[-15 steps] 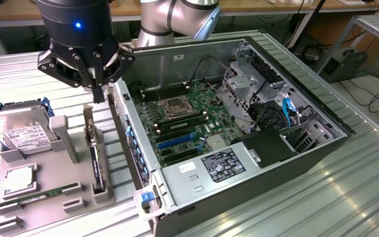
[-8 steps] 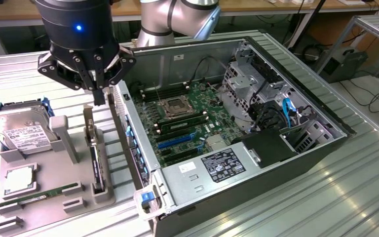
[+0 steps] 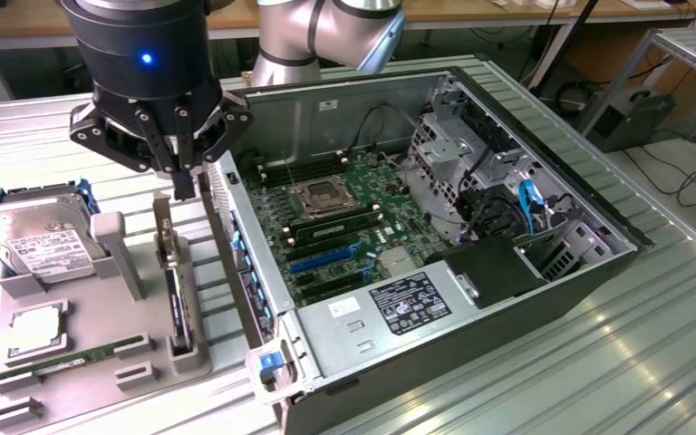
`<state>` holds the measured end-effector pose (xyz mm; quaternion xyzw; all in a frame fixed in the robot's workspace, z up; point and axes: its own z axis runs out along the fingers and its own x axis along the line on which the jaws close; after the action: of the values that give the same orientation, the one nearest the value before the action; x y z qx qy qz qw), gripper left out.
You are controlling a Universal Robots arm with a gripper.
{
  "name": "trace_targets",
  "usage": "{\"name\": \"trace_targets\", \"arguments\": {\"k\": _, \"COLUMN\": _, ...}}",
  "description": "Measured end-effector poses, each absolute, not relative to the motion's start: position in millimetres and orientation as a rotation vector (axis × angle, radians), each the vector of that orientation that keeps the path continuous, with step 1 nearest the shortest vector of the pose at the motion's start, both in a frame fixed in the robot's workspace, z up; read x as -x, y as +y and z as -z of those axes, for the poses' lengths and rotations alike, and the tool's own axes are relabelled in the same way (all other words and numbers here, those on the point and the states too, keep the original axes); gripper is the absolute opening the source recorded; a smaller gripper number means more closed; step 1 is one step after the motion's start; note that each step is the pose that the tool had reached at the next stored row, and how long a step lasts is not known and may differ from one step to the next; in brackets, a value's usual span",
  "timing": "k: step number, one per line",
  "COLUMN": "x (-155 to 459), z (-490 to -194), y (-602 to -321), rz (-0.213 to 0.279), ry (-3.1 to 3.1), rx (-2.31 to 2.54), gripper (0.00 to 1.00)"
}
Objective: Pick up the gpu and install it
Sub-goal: 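Reach for the gpu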
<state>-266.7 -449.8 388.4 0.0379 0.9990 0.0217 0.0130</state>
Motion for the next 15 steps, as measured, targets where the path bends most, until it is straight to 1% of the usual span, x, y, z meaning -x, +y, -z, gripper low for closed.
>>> {"name": "trace_targets", "arguments": {"k": 15, "x": 266.7, "z": -388.3, "y": -464.1, "rz": -0.068, "ry": 3.112, "rx": -0.118, "gripper": 0.11}}
